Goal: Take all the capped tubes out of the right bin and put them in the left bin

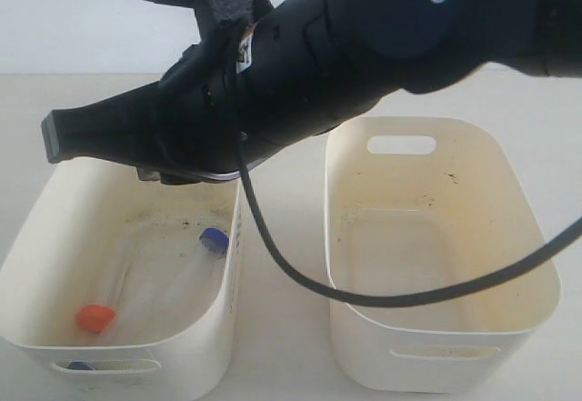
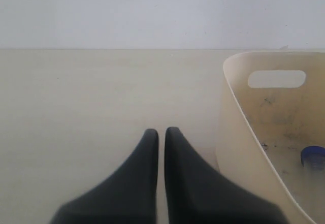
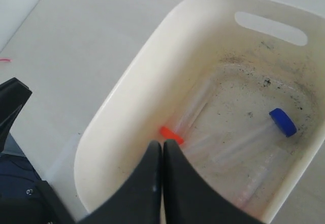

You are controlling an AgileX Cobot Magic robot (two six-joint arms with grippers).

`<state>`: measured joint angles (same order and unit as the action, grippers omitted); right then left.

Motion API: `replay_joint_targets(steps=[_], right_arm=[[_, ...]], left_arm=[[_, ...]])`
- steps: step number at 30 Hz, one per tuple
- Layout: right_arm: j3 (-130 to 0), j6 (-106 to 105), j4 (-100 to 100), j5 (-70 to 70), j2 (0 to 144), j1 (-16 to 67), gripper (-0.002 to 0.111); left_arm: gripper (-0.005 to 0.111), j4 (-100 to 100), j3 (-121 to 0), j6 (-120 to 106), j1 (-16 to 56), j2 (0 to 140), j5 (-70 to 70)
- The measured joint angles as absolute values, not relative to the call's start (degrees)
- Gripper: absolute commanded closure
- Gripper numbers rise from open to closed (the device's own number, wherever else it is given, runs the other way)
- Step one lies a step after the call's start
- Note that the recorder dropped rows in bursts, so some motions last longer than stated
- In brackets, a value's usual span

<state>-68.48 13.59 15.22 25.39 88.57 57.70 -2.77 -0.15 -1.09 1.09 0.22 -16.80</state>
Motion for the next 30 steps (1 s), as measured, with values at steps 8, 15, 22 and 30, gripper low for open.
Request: replay_joint_targets(steps=[8, 15, 22, 30], right_arm=[[-68.48, 10.55, 5.57, 25.34, 88.57, 57.70, 0.108], [-68.48, 10.55, -1.71, 25.98, 89.91, 57.49, 0.108], [-68.48, 15.94, -2.26, 25.38, 88.96, 52.77, 0.108], [-68.48, 18.17, -2.41, 25.17, 81.43, 47.08, 0.108]], left_arm=[[0.103, -2.77, -0.15, -1.09, 1.09, 0.22, -16.80], [0.103, -2.77, -0.15, -1.09, 1.09, 0.22, -16.80], [0.103, -2.77, -0.15, -1.09, 1.09, 0.22, -16.80], [0.103, -2.77, -0.15, -1.09, 1.09, 0.22, -16.90]])
